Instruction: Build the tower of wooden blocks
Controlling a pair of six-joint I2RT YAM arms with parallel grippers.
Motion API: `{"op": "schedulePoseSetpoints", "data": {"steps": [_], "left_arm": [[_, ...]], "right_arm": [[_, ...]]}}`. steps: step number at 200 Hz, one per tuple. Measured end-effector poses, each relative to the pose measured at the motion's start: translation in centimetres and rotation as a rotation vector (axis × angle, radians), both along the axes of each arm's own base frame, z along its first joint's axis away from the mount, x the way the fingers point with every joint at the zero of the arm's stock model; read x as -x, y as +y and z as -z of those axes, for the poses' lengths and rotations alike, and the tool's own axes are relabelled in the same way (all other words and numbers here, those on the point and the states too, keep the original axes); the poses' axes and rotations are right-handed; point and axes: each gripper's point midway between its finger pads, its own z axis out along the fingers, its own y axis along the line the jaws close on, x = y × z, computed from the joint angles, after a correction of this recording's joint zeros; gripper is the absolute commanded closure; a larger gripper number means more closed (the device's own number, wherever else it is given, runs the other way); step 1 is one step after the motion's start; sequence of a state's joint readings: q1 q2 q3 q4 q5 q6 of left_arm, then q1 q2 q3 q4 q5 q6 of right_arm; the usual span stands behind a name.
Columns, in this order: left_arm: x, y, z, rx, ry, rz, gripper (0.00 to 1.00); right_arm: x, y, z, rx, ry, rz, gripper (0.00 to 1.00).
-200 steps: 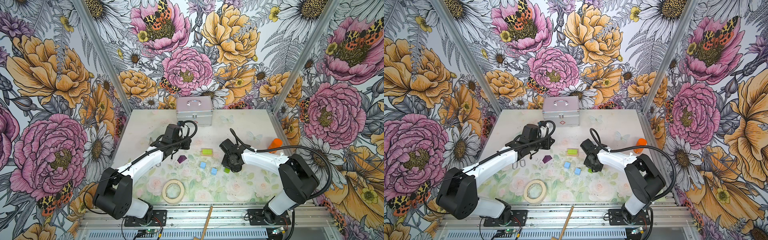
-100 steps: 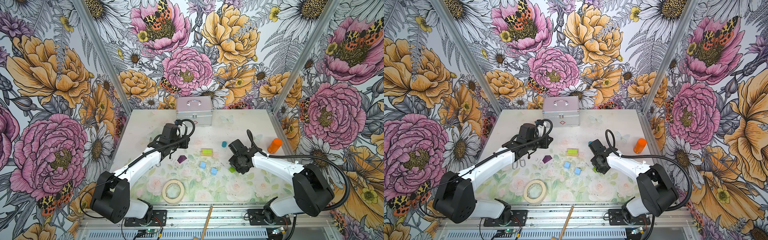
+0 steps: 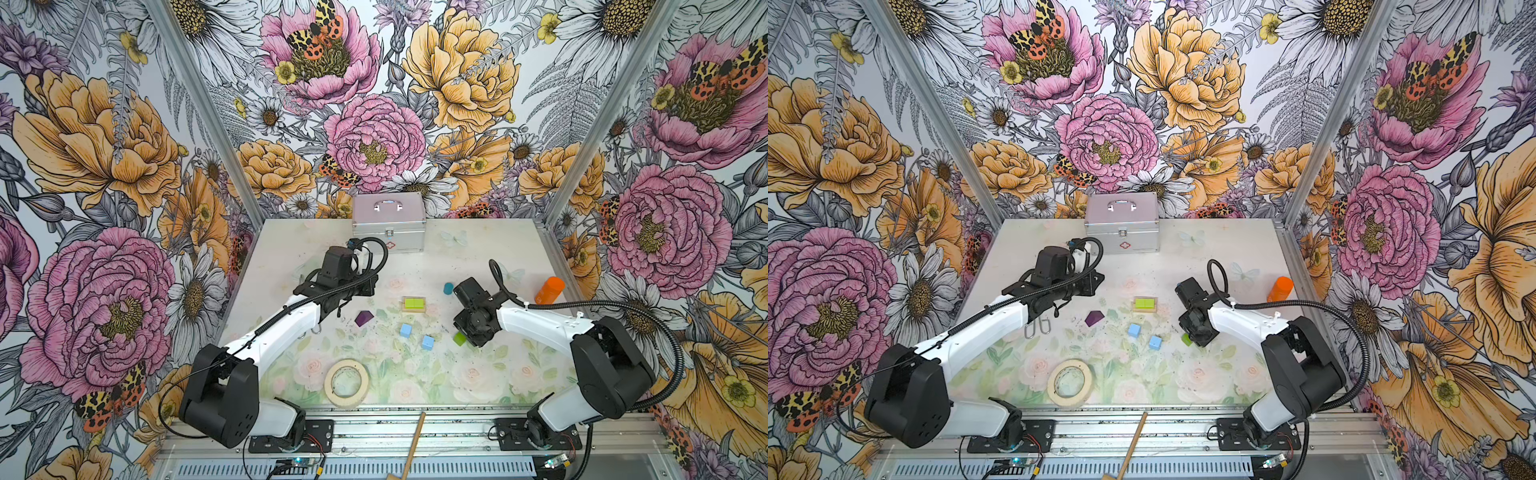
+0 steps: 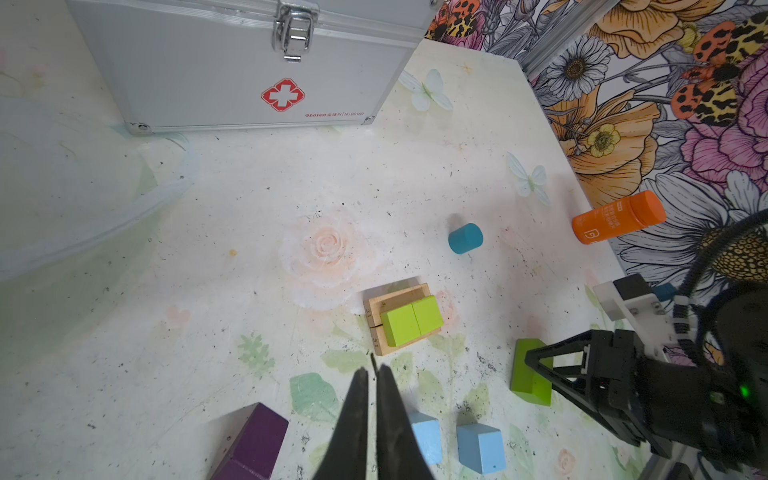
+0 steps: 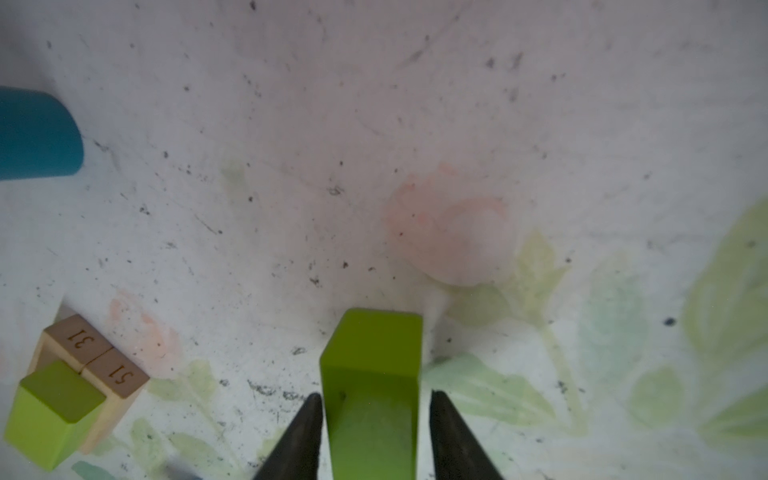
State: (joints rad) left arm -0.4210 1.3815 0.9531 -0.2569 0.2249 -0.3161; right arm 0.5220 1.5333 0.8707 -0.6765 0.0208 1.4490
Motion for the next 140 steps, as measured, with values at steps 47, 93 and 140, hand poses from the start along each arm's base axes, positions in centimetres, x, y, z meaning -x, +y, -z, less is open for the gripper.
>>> {"op": "schedulePoseSetpoints", "data": {"steps": [47,93,140], "left_arm": [[0.3,0.1,0.4,-0.004,0.009,-0.001,0.91],[0.4,0.2,0.2,-0.001,0.002,-0.001,0.91],[0.5,0.3,-0.1,-0.001,-0.006,-0.004,0.91]], "right_arm": [[-0.2,0.1,-0.2,-0.005,-0.010,-0.002,0.29],[-0.8,0.5,-4.0,-0.044,-0.113,-0.070,0.26],[-2.8,1.5,-11.3,-0.004,-0.256,-0.380,0.20]]}}
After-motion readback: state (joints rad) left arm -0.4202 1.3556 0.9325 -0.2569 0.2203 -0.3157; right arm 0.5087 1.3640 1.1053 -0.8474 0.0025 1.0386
